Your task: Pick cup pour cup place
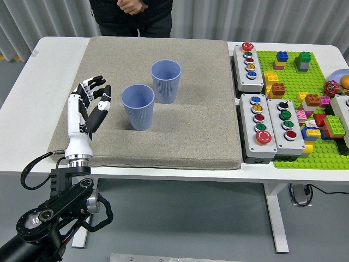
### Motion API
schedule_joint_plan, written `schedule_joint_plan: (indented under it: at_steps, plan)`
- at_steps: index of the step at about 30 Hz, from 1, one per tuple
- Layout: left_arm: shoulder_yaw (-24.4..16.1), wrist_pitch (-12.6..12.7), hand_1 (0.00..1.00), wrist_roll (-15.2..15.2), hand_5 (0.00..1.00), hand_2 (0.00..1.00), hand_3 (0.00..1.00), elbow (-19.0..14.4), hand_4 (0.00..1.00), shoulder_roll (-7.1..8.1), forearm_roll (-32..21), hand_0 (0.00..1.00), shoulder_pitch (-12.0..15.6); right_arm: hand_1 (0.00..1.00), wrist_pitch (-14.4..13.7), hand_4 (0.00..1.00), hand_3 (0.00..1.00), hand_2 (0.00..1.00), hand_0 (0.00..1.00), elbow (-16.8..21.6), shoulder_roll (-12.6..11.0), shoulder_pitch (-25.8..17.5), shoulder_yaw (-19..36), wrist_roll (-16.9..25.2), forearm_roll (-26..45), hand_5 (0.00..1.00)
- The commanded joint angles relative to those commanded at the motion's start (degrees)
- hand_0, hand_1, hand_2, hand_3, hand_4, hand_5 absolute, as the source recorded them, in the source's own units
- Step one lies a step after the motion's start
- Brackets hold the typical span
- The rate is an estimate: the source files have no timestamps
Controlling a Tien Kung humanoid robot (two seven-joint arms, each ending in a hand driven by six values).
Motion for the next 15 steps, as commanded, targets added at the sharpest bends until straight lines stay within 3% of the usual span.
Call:
schedule_joint_plan:
  at_steps: [7,12,13,15]
  plan:
    - [0.07,0.00,0.581,0.08,0.937,0.645,0.597,0.01,0.422,-0.10,-0.04,0.581,0.07,0.622,0.00,0.002,0.566,0.576,0.676,0.03,0.02,-0.21,-0.05,-0.08,-0.09,0.175]
    - [-0.54,0.00,0.581,1.80,0.937,0.645,0.597,0.04,0.422,-0.11,2.85,0.581,0.12,0.622,0.02,0.002,0.566,0.576,0.676,0.09,0.07,-0.55,0.15,-0.25,-0.46,0.175]
    - [-0.67,0.00,0.640,2.45,0.809,0.704,0.694,0.05,0.657,-0.10,4.10,0.613,0.12,0.622,0.01,0.002,0.566,0.577,0.676,0.11,0.08,-0.60,0.21,-0.28,-0.55,0.170]
    - [-0.83,0.00,0.640,3.11,0.809,0.704,0.694,0.07,0.657,-0.11,5.27,0.613,0.11,0.622,0.00,0.002,0.566,0.577,0.676,0.12,0.10,-0.67,0.26,-0.30,-0.60,0.170]
